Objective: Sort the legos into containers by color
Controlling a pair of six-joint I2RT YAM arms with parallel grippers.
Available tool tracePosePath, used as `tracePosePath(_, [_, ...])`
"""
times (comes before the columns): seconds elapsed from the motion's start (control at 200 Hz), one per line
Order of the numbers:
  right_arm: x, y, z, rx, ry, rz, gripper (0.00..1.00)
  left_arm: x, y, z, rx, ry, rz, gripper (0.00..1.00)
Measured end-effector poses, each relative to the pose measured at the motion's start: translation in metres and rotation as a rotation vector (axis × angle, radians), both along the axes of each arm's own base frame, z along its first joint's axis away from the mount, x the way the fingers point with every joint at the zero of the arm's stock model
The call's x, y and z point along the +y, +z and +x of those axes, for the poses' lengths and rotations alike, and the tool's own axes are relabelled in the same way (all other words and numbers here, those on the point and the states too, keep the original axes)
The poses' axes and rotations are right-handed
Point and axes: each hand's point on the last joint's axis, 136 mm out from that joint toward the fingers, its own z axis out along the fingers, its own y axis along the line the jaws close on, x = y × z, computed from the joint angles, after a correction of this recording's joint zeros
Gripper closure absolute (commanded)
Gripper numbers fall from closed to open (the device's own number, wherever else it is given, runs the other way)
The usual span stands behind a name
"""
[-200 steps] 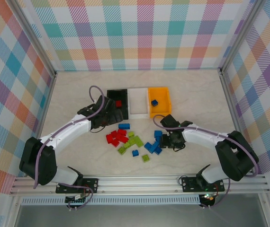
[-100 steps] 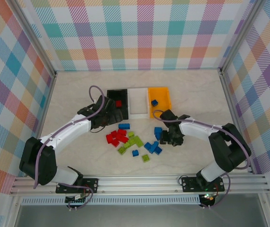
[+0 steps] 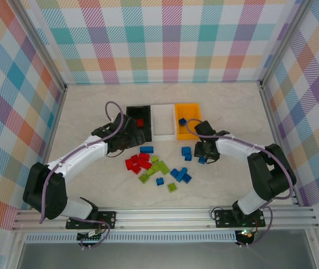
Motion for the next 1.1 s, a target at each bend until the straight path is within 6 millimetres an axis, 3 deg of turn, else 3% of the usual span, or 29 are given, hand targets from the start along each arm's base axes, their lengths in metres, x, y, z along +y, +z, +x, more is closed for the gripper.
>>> tracePosePath(0.27, [0.005, 0.001, 0.001, -0.005, 0.008, 0.017, 0.45, 0.0, -0.001, 0.0, 0.002, 0.0, 0.001, 0.0])
tracePosePath(0.545, [0.0, -0.013, -0.033, 0.063, 0.033, -0.006, 0.47, 0.0, -0.001, 0.0, 0.001, 0.0, 0.002, 0.0])
tracePosePath(0.64, [-0.001, -0.015, -0.036, 0.068, 0.033, -0.01, 0.48, 0.0, -0.001, 0.001, 0.001, 0.0, 0.001, 0.0])
tracePosePath(0.96, [-0.002, -0.014, -0.034, 0.058, 0.04, -0.016, 0.68, 0.0, -0.002, 0.0, 0.003, -0.001, 0.002, 0.0])
tracePosePath(1.1, [0.002, -0.004, -0.028, 0.026, 0.058, -0.005, 0.71, 0.001, -0.004, -0.004, 0.002, -0.003, -0.003, 0.0])
